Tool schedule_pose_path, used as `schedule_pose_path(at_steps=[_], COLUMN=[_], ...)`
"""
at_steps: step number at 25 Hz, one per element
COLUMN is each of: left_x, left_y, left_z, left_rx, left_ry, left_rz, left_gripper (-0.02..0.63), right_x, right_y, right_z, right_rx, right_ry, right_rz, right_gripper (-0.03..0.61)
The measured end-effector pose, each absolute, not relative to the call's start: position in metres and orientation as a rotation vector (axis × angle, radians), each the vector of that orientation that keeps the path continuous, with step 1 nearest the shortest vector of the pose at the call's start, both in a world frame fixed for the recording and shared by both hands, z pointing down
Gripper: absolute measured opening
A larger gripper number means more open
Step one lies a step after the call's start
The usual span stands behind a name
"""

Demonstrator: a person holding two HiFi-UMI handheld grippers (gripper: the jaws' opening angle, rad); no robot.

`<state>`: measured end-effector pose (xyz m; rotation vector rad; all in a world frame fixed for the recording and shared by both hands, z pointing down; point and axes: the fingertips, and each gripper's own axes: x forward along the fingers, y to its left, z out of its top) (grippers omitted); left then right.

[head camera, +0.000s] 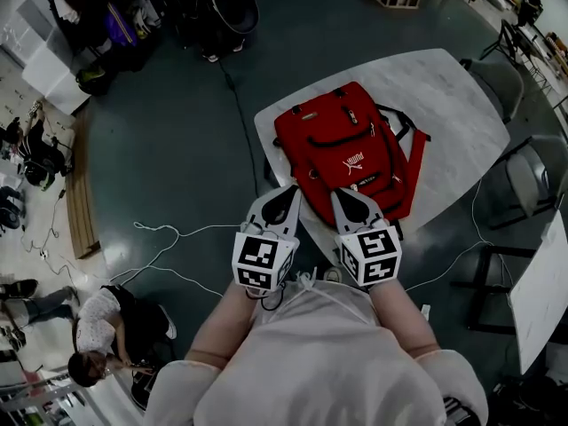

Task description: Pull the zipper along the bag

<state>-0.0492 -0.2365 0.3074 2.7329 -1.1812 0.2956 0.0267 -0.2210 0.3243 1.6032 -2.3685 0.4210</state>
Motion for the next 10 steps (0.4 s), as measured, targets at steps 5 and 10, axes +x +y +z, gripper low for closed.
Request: schedule_pose_path(at_steps=[5, 10], left_x=[-0.0498, -0.0501], left_y=[-0.2387, -0.2401], left_z=[0.3055, 0.3093], left_rx=[2.739, 2.732], left_ry=[-1.202, -1.215], left_rz=[0.305, 0.314], left_gripper=[0.020, 0.020], right_x=[0.0270, 0.0254], right_y=[-0.2228, -0.2245], right_z=[0.3210, 0.3228], right_rx=[1.602, 1.592], right_ry=[-2.382, -2.387], right_rz=[0.417, 0.435], right_gripper=[0.026, 0.026])
